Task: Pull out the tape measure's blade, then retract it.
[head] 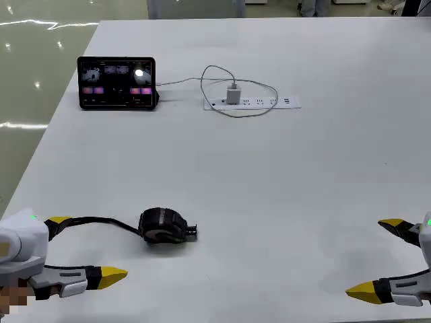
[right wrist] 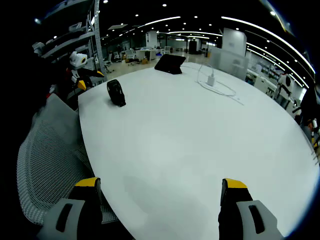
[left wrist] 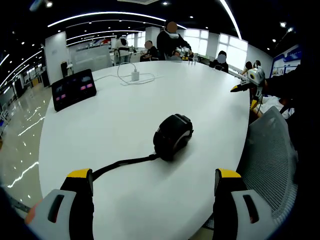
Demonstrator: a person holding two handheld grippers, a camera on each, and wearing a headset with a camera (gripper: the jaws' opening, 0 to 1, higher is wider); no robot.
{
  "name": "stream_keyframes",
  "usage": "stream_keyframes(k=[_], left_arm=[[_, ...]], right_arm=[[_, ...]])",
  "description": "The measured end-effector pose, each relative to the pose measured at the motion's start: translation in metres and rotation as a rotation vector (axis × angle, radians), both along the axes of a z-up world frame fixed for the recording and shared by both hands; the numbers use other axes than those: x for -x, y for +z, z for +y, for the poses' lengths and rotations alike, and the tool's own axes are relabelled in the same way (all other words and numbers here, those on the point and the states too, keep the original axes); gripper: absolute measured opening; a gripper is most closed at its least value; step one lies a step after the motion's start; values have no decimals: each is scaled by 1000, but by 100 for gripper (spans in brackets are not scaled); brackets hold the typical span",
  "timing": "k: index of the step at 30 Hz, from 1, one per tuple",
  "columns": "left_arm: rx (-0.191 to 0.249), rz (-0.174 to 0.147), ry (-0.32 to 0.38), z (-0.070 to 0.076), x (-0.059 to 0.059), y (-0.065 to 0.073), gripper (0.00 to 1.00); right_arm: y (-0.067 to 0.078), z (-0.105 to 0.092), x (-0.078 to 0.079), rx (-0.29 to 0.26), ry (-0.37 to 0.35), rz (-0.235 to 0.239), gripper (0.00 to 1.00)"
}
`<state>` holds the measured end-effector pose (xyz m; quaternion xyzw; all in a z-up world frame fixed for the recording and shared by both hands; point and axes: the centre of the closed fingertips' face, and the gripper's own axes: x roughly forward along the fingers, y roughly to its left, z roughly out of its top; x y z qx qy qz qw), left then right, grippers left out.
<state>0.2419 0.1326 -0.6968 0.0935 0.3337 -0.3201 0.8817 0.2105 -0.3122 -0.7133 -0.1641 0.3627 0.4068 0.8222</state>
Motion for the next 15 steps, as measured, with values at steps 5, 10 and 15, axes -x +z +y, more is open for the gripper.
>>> stream_keyframes(k=[5, 10, 15], left_arm=[[11, -23, -17, -6, -3, 8, 99], [2, -28, -20, -6, -5, 7, 99], [1, -23, -30, -8, -2, 5, 99]], right_arm=[[8, -12, -3, -6, -32, -12, 99], [5, -15, 1, 6, -31, -7, 99], [7, -13, 5, -7, -36, -4, 99]])
